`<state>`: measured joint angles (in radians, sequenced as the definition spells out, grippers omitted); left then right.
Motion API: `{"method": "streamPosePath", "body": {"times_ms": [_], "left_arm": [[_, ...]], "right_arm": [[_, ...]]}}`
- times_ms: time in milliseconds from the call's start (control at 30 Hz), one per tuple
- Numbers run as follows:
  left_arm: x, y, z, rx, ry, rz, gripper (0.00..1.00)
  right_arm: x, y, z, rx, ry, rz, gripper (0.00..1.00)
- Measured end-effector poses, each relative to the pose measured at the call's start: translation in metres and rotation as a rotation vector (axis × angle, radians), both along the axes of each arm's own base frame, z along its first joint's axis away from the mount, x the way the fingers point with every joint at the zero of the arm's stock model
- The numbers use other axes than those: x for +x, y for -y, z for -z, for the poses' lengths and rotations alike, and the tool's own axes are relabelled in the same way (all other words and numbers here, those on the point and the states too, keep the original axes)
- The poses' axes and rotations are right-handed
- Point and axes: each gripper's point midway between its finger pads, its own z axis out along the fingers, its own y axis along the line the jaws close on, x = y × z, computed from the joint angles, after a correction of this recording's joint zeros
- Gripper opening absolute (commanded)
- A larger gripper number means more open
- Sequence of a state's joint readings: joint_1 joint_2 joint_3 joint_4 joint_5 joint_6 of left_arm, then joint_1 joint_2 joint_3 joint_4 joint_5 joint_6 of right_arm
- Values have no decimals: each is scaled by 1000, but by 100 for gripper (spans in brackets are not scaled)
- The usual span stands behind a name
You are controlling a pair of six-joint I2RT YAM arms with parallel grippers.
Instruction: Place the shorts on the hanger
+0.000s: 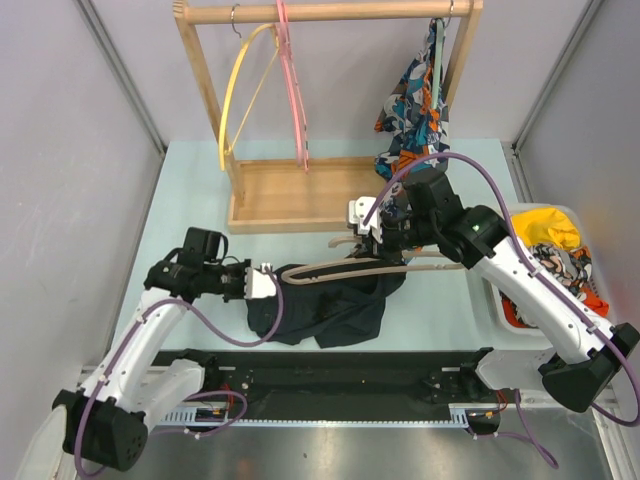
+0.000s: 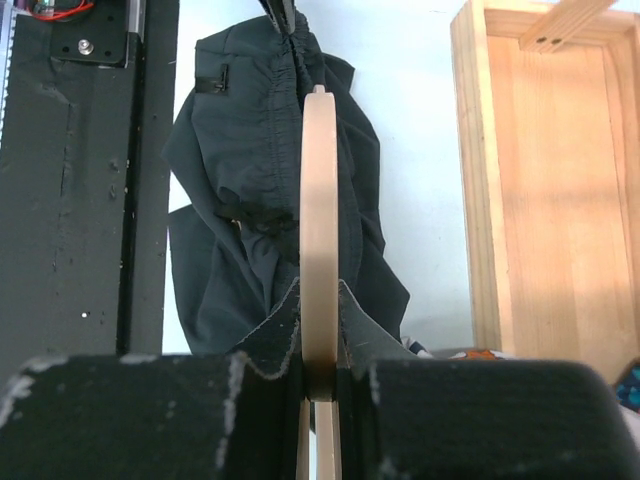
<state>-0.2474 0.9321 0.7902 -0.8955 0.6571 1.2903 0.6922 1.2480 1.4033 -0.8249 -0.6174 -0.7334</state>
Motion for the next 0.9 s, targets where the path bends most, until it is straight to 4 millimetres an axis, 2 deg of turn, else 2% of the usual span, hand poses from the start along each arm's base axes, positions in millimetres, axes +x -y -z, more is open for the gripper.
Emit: {"method": "streamPosePath", "body": {"times_ms": [533,567,600,667,700,767,900], "left_arm": [[-12,7,-16,12,136,116,0],[-13,8,-17,11,136,119,4],[-13,9,-17,11,136,123,20],[-12,10,-15,12,125,117,32],[-11,9,-13,18,101,99,43],[-6,7,-9,22,46,58,53],[13,-3,1,22,-77,-40,64]], "right_arm": [[-26,-12,6,-26,49,-156,0],[-26,-12,5,-25,49,-159,0],[-27,-13,5,-25,49,-162,0],[-28,-13,5,-24,49,-164,0],[-28,-13,5,-24,49,-164,0],[-27,-14,6,-26,44,-163,0],[-27,-14,8,-30,34,-165,0]]}}
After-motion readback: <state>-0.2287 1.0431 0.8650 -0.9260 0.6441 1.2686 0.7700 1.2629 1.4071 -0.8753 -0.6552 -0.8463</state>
